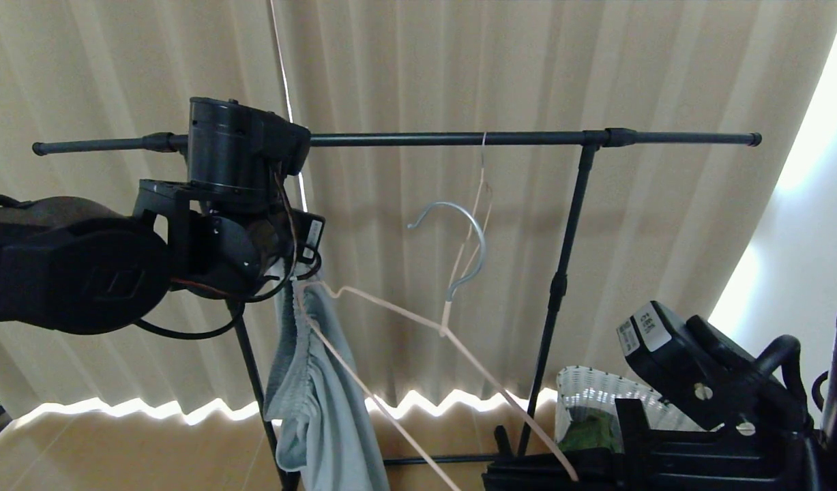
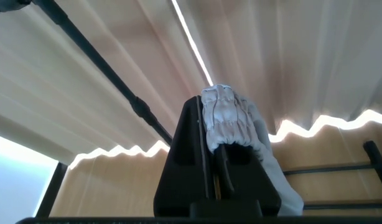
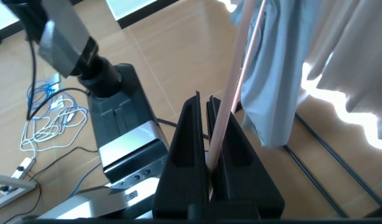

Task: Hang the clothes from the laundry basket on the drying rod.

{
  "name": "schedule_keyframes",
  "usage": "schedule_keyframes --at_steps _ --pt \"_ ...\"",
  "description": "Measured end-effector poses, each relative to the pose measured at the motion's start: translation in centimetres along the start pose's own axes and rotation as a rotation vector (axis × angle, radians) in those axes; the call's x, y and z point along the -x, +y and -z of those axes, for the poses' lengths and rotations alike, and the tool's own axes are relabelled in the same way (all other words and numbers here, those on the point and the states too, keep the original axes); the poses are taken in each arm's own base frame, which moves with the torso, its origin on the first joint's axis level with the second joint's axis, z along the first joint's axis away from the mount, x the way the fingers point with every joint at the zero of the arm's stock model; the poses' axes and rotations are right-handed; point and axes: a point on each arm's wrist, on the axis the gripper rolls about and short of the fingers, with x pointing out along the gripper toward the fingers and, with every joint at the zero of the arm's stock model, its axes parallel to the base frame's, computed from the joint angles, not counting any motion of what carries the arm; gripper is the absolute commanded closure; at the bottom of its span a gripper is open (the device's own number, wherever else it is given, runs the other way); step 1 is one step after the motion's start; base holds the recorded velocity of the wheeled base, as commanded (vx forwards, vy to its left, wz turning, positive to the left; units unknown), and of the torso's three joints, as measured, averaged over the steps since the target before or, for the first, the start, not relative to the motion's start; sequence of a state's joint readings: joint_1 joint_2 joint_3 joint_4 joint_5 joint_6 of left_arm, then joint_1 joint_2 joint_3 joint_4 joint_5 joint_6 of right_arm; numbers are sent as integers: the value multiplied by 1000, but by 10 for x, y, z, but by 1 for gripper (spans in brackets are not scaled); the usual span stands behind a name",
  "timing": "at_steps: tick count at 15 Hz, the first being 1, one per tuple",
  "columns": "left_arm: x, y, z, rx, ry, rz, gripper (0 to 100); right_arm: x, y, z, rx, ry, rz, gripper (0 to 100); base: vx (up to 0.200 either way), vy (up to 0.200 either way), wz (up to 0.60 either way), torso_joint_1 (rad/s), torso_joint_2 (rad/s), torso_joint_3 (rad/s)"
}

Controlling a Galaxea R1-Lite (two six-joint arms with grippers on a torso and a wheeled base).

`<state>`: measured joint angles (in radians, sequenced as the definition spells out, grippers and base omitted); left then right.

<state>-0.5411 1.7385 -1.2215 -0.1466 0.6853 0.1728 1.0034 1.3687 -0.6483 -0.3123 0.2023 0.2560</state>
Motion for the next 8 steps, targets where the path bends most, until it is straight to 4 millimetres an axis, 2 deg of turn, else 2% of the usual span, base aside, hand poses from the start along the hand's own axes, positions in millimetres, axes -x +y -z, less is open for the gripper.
schedule_keyframes --at_steps 8 --pt "-4 -4 4 -12 15 2 100 -6 -3 -1 -6 9 15 100 0 0 0 0 0 0"
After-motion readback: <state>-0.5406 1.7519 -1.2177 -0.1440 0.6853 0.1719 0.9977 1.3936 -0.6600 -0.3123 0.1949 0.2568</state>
